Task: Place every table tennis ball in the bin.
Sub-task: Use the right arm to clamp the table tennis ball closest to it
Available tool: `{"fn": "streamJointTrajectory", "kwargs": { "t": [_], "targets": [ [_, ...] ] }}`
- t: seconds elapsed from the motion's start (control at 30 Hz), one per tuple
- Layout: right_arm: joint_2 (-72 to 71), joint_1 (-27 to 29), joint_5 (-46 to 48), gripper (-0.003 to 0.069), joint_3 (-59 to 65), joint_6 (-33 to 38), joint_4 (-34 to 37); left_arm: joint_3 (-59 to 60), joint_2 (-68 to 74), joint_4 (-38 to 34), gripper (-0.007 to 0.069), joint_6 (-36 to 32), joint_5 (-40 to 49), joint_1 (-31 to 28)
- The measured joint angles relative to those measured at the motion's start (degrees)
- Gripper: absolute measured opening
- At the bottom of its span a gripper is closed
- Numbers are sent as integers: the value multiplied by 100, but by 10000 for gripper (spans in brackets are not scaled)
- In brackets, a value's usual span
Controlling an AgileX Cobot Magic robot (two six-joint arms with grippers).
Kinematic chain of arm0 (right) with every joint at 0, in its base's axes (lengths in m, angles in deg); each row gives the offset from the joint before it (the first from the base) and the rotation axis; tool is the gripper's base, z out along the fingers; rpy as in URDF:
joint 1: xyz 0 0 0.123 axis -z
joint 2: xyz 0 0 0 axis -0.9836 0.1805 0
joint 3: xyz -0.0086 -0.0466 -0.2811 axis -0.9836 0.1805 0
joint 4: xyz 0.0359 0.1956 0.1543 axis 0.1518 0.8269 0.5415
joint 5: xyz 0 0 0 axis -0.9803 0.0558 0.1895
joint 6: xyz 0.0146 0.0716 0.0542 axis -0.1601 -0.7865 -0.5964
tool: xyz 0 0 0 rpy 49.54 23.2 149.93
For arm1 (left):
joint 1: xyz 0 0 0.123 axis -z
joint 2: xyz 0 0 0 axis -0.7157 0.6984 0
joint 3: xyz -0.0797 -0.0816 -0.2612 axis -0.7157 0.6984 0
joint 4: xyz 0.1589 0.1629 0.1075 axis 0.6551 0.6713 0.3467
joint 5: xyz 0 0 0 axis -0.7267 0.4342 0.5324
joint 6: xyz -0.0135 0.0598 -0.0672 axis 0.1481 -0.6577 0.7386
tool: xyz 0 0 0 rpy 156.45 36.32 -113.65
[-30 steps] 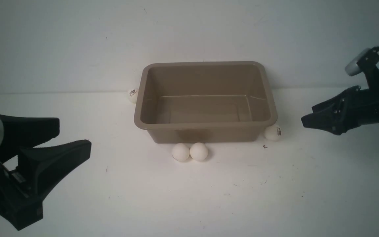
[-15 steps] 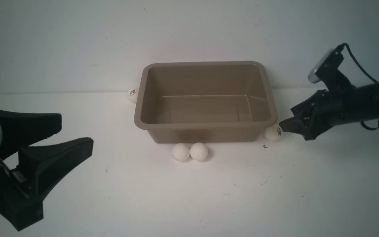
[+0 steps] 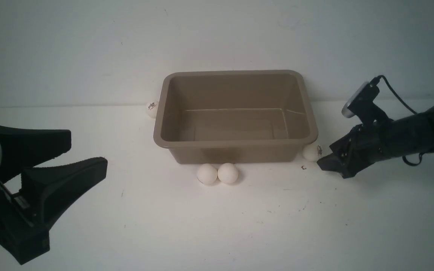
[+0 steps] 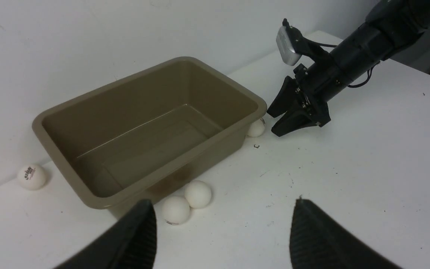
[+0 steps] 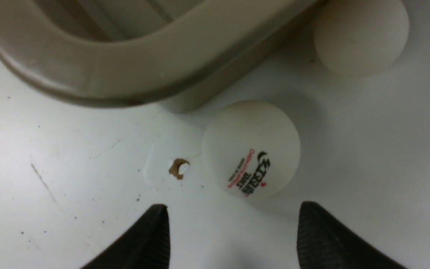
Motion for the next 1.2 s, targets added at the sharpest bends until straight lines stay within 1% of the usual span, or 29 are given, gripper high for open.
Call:
{"fn": "streamJointTrajectory", "kwargs": {
  "t": [0.03, 0.17, 0.33, 0.57, 0.7, 0.93, 1.07, 1.13, 1.2],
  "targets": [
    [0, 0, -7, 424, 0, 29, 31, 0, 0, 0, 436, 0, -1, 0],
    [5, -17, -62, 434, -11, 310, 534, 0, 0, -2, 436, 0, 11, 0],
    [5, -33, -67, 440, -108, 402, 759, 0, 0, -12, 436, 0, 22, 0],
    [182, -159, -79, 440, -295, 396, 801, 0, 0, -43, 436, -2, 22, 0],
    [322, -224, -93, 440, -303, 384, 808, 0, 0, -68, 436, -131, 22, 0],
    [451, -259, -321, 439, -325, 415, 864, 0, 0, -103, 436, -197, 22, 0],
    [585, -259, -382, 408, -336, 498, 1015, 0, 0, -184, 436, -204, 22, 0],
    [653, -259, -403, 367, -342, 630, 1221, 0, 0, -227, 436, -221, 22, 0],
    [665, -259, -421, 363, -347, 742, 1378, 0, 0, -240, 436, -241, 22, 0]
  ]
}}
